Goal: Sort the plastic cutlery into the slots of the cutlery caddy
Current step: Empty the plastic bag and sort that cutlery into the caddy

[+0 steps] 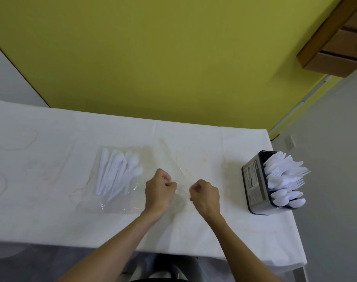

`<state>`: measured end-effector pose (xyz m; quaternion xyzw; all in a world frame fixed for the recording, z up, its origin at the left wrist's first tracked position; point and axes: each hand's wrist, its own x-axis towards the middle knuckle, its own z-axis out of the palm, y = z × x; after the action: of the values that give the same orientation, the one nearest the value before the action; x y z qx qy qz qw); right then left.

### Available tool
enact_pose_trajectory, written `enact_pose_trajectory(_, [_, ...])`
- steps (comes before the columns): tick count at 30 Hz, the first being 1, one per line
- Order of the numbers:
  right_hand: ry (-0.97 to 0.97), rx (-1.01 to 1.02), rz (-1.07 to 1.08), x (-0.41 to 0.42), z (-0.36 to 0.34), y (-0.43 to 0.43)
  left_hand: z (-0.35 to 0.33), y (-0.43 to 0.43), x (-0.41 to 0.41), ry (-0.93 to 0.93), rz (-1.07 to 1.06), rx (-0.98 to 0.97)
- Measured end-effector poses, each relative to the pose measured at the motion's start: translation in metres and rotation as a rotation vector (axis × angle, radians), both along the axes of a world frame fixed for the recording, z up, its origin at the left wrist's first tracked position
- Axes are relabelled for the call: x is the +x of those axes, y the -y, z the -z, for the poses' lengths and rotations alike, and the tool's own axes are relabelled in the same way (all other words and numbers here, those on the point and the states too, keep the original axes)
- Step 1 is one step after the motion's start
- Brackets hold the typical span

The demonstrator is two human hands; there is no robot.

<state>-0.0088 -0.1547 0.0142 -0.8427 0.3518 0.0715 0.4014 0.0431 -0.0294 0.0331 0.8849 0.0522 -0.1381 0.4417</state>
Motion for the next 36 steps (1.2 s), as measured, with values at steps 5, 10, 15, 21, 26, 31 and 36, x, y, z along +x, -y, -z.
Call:
enact_pose_trajectory(5, [0.044,-0.104,-0.111,0.010,-0.009,-0.003,-0.008,-0.002,0.006,0.020,0.234,0.104])
enact_pose_trajectory(10, [-0.121,-0.100,0.055,0.021,-0.007,0.014,-0.014,-0.008,0.024,0.113,0.146,0.115])
enact_pose_trajectory(15, [0.169,-0.273,-0.116,0.029,-0.022,0.012,-0.025,-0.009,0.028,0.071,0.412,0.077])
enact_pose_trajectory(21, [-0.039,-0.124,0.186,0.041,-0.016,0.039,-0.052,-0.011,0.034,0.337,0.457,0.315])
enact_pose_trajectory(26, [0.127,-0.272,0.023,0.043,-0.028,0.036,-0.057,-0.007,0.034,0.426,0.588,0.415])
enact_pose_trajectory(31, [-0.012,-0.137,0.159,0.038,-0.014,0.056,-0.067,0.007,0.046,0.425,0.478,0.335])
enact_pose_trajectory(36, [0.657,-0.102,0.004,0.006,-0.053,0.039,-0.070,0.030,0.045,0.363,0.452,0.339])
